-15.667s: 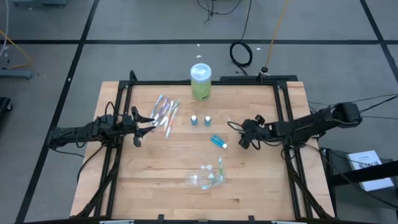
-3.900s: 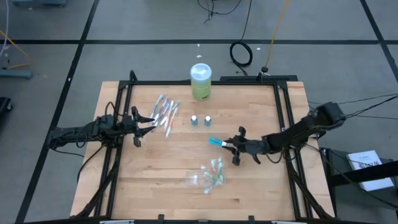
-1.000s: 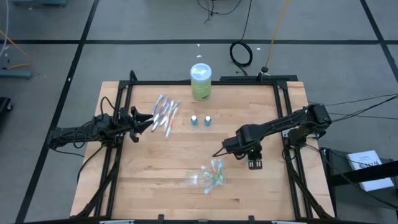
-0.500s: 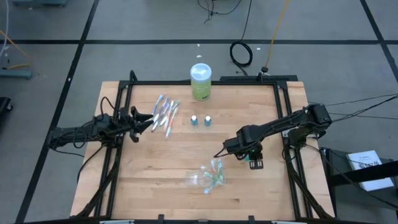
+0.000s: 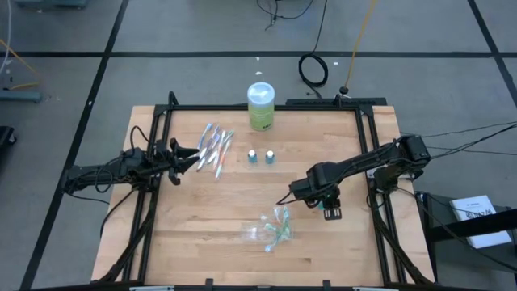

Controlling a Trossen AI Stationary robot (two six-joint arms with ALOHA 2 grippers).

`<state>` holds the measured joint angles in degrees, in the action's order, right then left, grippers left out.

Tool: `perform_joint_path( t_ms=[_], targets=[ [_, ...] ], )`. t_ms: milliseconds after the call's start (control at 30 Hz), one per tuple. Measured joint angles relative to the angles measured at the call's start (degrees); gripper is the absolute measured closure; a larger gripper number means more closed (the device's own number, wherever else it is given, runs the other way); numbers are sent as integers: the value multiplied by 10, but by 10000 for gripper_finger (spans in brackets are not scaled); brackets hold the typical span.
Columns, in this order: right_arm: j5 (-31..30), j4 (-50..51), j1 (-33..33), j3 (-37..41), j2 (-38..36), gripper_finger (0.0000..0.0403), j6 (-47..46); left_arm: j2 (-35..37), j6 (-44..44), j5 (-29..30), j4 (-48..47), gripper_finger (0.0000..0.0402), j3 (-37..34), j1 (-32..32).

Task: Pick & Place toothbrushing station
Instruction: Put the mouthwash into the transparent organizer

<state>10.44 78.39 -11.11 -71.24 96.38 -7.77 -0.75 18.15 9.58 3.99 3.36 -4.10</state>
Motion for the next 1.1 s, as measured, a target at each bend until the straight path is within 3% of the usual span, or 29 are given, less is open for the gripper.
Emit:
perform_joint_path(
  t_ms=[667, 1100],
  targets=[
    [1, -14, 0, -7, 0, 291, -20, 0, 0, 0, 0, 236, 0, 0],
    [0, -28, 0, -7, 0, 238, -36, 0, 0, 0, 0, 236, 0, 0]
  ],
)
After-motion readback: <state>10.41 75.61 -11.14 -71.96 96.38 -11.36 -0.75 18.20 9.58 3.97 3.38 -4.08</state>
